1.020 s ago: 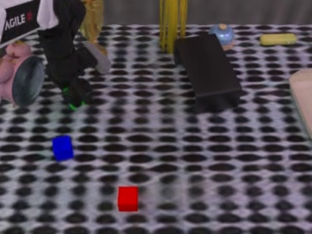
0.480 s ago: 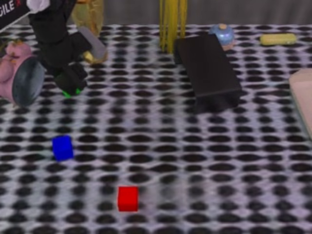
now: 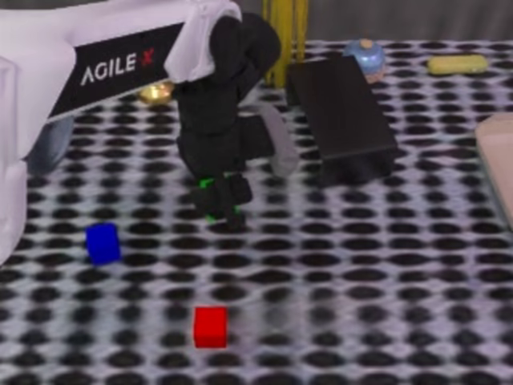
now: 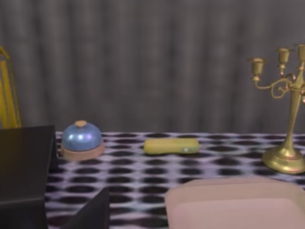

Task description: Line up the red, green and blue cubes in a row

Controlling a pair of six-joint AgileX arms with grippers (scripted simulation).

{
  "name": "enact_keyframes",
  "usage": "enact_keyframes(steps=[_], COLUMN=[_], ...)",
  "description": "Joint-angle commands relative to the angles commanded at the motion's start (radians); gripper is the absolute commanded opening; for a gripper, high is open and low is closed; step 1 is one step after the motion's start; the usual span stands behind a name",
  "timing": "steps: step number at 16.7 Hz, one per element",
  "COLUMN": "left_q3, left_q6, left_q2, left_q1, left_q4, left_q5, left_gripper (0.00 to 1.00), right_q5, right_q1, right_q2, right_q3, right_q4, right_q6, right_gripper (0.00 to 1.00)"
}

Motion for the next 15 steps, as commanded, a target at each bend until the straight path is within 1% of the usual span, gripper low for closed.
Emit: enact_keyframes(steps=[2, 3, 4, 6, 8, 12, 15], left_q3=[-0.111, -0.159, -0.201, -0.255, -0.269, -0.270, -0.312], left_q6=[-0.017, -0.025, -0.032, -0.042, -0.045, -0.044, -0.042], left_q2=[-0.075, -0.110, -0.143, -0.190, -0.203, -0.198, -0.169], left_q1=[-0.138, -0.193, -0.237, -0.294, -0.308, -0.305, -0.308], left_q4=[0.030, 0.044, 0.058, 0.079, 0.086, 0.086, 0.154], left_q5=[0.000, -0.001, -0.001, -0.003, -0.004, -0.003, -0.005], left_gripper=[0.00, 0.00, 0.00, 0.00, 0.00, 0.00, 0.00], right_q5=[0.000, 0.000, 0.000, 0.000, 0.000, 0.000, 0.000], right_q1=[0.000, 0.000, 0.000, 0.000, 0.000, 0.000, 0.000], right_q2=[0.000, 0.000, 0.000, 0.000, 0.000, 0.000, 0.000], right_q3=[0.000, 0.000, 0.000, 0.000, 0.000, 0.000, 0.000], right_q4=[0.000, 0.000, 0.000, 0.000, 0.000, 0.000, 0.000], right_q6=[0.000, 0.000, 0.000, 0.000, 0.000, 0.000, 0.000], right_gripper=[1.00, 1.00, 1.00, 1.00, 1.00, 1.00, 1.00])
